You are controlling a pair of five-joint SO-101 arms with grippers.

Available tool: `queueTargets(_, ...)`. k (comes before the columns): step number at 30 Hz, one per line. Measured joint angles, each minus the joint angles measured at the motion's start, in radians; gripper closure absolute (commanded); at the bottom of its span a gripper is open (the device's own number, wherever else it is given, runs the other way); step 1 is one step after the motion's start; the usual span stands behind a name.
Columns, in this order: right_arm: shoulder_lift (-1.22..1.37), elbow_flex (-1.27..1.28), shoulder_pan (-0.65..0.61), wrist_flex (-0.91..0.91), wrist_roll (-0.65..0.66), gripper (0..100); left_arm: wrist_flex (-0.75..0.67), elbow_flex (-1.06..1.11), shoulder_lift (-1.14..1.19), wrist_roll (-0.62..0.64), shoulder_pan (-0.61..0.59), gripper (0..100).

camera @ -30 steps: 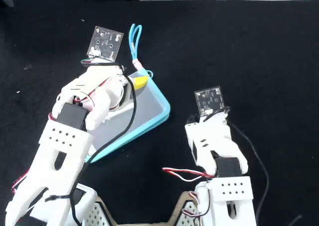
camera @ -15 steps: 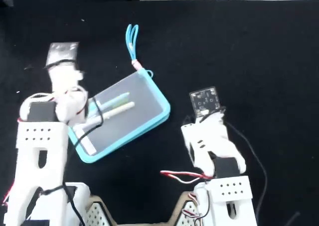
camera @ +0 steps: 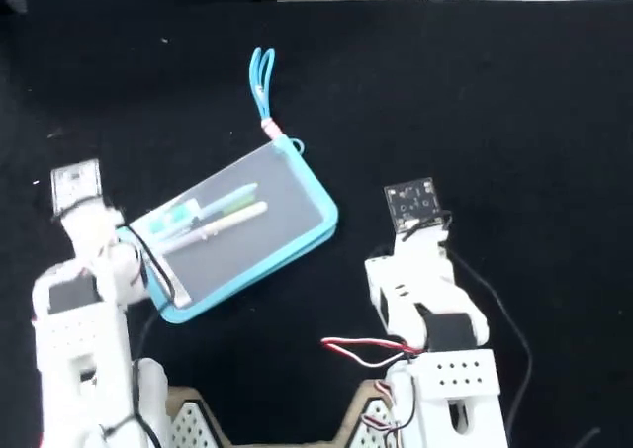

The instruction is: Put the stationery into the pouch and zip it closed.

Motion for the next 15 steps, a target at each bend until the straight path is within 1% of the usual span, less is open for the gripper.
queueTargets(3,0.0,0.009,0.005,0.002,0.0,98.4,0.032,0.08,-0.158,0.0,0.002,97)
queueTargets(6,0.0,0.009,0.011,0.032,0.002,98.4,0.092,0.13,-0.307,-0.044,0.002,97)
queueTargets(8,0.0,0.009,0.046,0.043,0.002,98.4,0.124,0.166,-0.394,-0.075,0.002,97)
queueTargets(11,0.0,0.009,0.112,0.044,0.0,98.4,0.138,0.236,-0.532,-0.089,0.002,97)
queueTargets(15,0.0,0.026,0.126,0.044,0.0,98.4,0.155,0.327,-0.71,-0.094,0.005,97)
